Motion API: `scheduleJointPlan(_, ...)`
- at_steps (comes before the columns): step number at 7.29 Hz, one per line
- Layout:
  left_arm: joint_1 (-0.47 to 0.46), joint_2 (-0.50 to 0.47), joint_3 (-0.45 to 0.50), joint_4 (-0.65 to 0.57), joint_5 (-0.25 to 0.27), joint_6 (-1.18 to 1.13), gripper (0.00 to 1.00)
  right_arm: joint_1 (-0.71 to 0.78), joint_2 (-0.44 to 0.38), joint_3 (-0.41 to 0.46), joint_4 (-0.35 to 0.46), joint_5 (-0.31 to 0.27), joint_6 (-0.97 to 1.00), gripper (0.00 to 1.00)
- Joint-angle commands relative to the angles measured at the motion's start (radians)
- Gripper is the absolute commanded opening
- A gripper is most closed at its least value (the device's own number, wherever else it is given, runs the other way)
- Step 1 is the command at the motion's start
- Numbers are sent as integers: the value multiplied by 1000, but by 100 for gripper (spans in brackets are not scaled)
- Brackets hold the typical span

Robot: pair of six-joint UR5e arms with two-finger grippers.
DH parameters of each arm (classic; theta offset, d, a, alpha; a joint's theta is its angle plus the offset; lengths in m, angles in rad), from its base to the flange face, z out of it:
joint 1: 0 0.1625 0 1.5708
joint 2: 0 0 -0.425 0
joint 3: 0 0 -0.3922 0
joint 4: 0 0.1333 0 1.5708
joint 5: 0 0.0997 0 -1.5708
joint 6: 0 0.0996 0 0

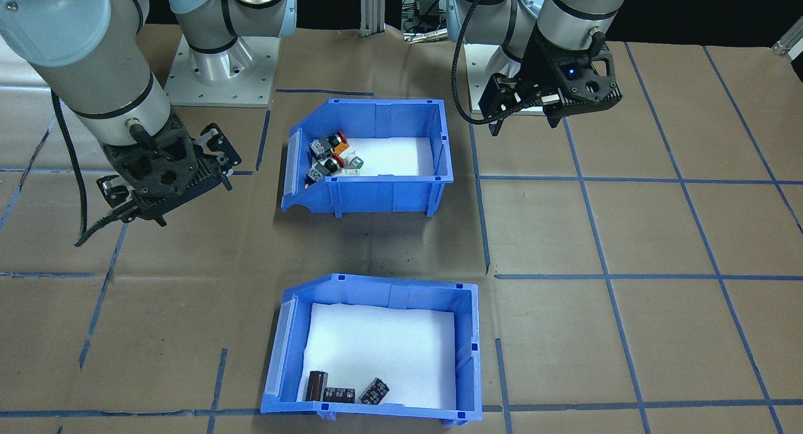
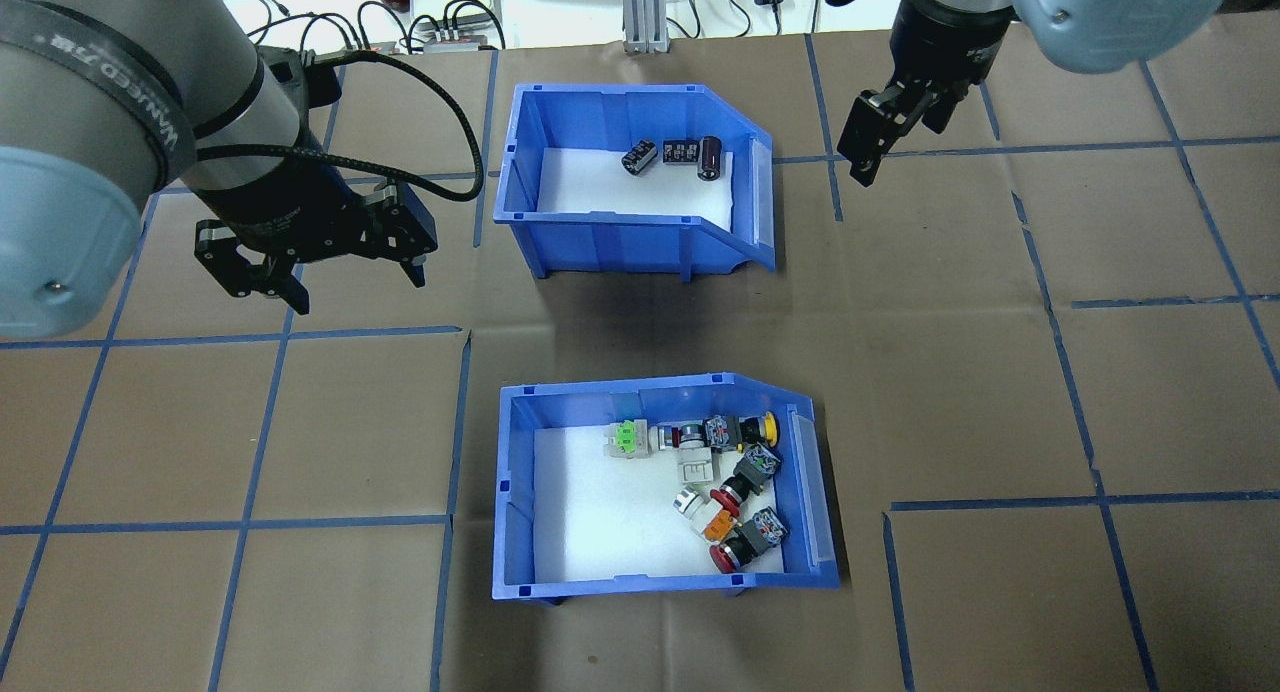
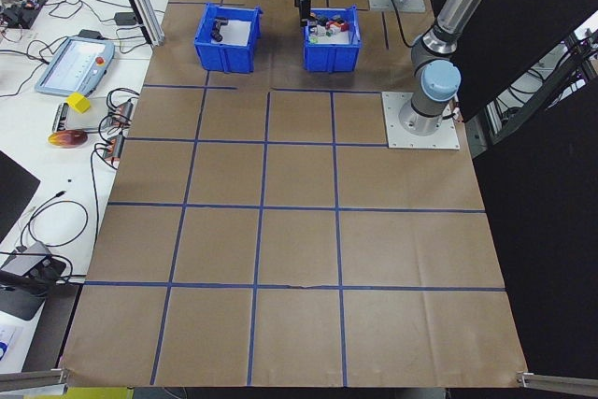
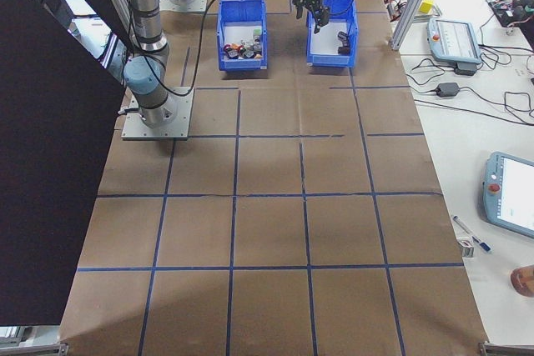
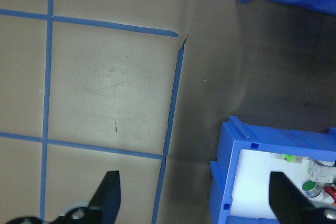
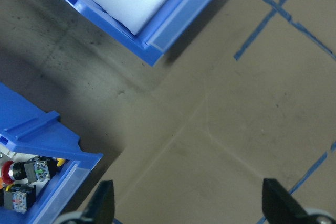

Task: Place button box in front

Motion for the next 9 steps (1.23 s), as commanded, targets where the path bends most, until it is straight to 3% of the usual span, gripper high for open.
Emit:
scheduleJointPlan(1,-7,82,-114,12,-2,-251,99,132,181,-185,0,-2,-200,100)
scheduleJointPlan(3,-116,99,-141,15,9,-470,99,203,294,-325,11,10,-317,100)
scheduleJointPlan(4,-179,115,-170,19,7,-684,99,250,322,-355,17,10,-325,100)
scheduleJointPlan(8,-256,211,-344,62,-5,-1096,99,364,396,-314,-4,-4,-348,100)
scheduleJointPlan(9,-319,195,-369,134,-5,-1219,99,369,411,-278,-83,-5,-347,100)
